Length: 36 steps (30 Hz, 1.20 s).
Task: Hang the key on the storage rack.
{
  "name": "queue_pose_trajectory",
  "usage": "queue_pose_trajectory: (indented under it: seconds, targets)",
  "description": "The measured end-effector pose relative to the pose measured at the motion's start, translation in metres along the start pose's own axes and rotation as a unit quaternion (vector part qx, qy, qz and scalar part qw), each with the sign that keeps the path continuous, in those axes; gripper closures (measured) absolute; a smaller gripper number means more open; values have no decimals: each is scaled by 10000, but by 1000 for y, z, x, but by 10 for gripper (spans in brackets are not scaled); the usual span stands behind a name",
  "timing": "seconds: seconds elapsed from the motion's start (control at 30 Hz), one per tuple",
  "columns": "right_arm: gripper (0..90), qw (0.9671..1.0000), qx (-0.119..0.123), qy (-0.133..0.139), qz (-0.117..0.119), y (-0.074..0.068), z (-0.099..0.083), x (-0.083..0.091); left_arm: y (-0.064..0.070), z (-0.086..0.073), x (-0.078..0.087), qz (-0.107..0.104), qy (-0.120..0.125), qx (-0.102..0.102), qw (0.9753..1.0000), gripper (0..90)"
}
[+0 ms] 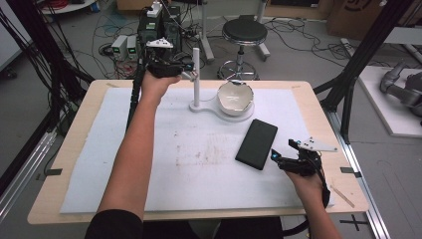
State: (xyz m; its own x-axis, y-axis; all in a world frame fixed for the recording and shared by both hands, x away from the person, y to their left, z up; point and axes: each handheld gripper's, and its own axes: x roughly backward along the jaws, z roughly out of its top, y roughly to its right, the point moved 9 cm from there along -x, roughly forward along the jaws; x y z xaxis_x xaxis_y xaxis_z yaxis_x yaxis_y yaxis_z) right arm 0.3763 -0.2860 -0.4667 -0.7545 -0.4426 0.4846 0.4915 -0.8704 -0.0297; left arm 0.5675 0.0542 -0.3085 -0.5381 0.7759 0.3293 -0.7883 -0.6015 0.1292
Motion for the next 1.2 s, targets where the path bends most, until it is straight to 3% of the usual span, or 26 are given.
queue_pose_trajectory:
  seconds: [0.37, 0.43, 0.5, 0.53, 0.57, 0.67, 0.93, 1.2]
  targets:
    - [192, 10000, 14, 7, -9, 0, 0, 0, -5, -5, -2, 81, -57, 45, 9999, 841]
    - [191, 10000, 17, 9, 2, 0, 0, -1, -6, -3, -1, 199, -43, 10, 9998, 742]
    - [192, 10000, 13, -2, 6, 0, 0, -1, -5, -3, 2, 174, -36, 83, 9998, 610]
    - [192, 10000, 13, -2, 6, 0, 0, -1, -5, -2, 3, 196, -34, 75, 9998, 610]
    - [191, 10000, 22, -4, 11, -1, 0, -2, -5, -3, 5, 228, -35, 58, 9997, 535]
    - [192, 10000, 29, -19, 24, -2, 0, -2, -2, -5, 10, 315, -42, -79, 9995, 464]
    - [192, 10000, 70, -25, 40, -5, 1, -3, 17, -13, 33, 57, 76, -78, 9999, 351]
    - [191, 9999, 101, -17, 14, -6, 2, -3, 44, -37, 51, -111, 0, -387, 9992, 302]
